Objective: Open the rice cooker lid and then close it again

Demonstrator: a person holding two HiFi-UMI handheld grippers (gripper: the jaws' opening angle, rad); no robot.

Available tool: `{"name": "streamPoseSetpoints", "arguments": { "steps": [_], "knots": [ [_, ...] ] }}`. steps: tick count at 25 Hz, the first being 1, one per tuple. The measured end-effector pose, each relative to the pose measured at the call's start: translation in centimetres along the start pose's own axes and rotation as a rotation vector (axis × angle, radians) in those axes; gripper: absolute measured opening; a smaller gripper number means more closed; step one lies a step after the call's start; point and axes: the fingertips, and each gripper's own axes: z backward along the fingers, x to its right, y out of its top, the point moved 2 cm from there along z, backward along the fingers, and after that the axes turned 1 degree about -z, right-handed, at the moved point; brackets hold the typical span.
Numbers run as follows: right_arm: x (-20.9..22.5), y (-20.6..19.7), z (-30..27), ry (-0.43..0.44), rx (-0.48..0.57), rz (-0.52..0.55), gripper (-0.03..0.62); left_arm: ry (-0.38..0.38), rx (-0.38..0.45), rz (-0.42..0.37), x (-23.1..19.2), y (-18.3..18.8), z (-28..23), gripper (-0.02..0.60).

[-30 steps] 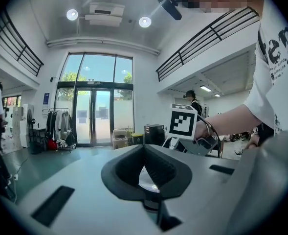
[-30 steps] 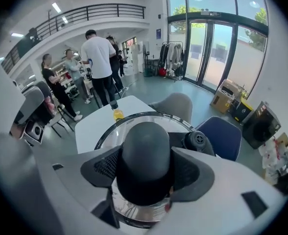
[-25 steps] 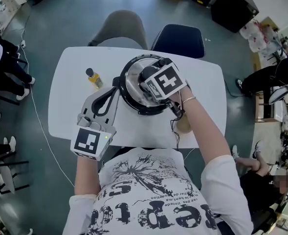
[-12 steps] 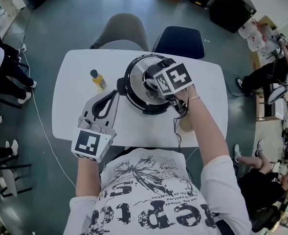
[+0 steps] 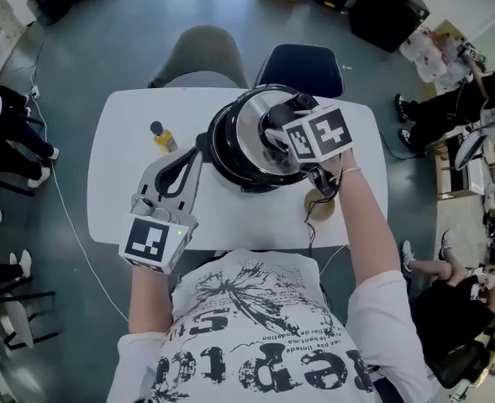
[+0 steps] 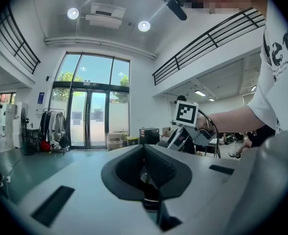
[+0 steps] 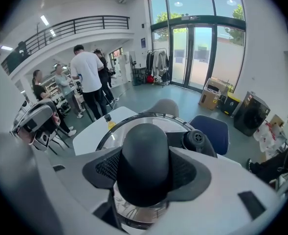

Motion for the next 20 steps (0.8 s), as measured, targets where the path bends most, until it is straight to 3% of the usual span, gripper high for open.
{"name": "streamPoseSetpoints", "arguments": {
  "steps": [13, 20],
  "knots": [
    [6.0, -7.0, 4.6, -0.127, 0.006, -0.124, 0.293, -0.114, -0.05, -0.023, 4.3, -0.7, -2.5, 0.014],
    [8.2, -11.1, 6.2, -0.124, -0.014, -0.186, 0.293, -0.15, -0.06, -0.011, 7.6, -1.3, -3.6, 0.014]
  ]
}}
